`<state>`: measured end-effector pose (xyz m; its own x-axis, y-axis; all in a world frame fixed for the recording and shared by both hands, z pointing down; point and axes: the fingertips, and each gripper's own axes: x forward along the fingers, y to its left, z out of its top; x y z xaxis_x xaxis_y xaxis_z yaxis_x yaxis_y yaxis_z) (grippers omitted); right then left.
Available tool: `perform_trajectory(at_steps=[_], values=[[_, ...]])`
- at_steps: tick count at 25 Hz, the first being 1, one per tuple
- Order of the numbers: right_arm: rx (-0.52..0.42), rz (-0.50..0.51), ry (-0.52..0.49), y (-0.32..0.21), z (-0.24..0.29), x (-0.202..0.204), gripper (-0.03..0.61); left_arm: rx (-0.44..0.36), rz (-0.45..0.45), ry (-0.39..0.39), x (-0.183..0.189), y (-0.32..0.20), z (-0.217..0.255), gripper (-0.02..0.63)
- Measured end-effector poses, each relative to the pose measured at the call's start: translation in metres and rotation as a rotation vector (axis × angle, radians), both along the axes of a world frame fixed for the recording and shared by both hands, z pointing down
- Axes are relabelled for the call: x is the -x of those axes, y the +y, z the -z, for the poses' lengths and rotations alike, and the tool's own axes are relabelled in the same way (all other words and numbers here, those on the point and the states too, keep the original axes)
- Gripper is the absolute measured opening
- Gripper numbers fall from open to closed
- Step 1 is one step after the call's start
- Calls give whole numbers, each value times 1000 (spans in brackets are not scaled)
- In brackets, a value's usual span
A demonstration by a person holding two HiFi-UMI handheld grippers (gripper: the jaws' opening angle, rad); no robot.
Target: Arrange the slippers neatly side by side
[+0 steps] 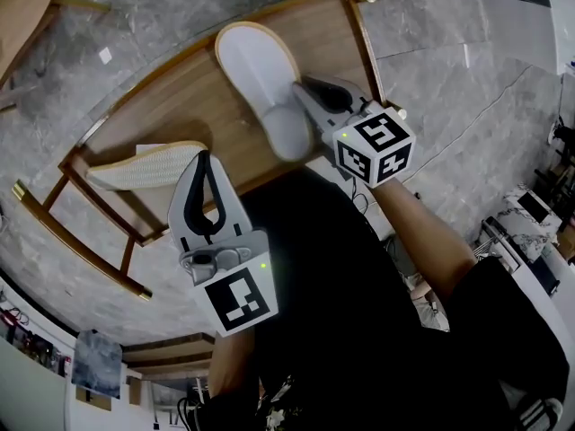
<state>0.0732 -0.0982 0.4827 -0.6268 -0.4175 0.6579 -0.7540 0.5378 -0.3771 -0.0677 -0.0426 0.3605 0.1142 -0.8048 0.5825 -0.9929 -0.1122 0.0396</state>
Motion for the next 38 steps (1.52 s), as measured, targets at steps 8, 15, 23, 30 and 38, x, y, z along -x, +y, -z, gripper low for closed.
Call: perform_trajectory(at_steps=[8,15,23,30,38], values=[[-213,36,144,-13,13,-1,80,17,-31,-1,4,11,-4,2],[-267,15,107,-6,37,7,80,22,-99,-42,15,14,0,3],[-371,178,93,29,56,64,63,108,-216,-90,53,20,-21,72],[-303,224,-10,77,59,113,39,249,-483,-111,73,27,-37,78],[-212,248,-114,108,53,158,2,427,-767,-246,90,35,-73,126]])
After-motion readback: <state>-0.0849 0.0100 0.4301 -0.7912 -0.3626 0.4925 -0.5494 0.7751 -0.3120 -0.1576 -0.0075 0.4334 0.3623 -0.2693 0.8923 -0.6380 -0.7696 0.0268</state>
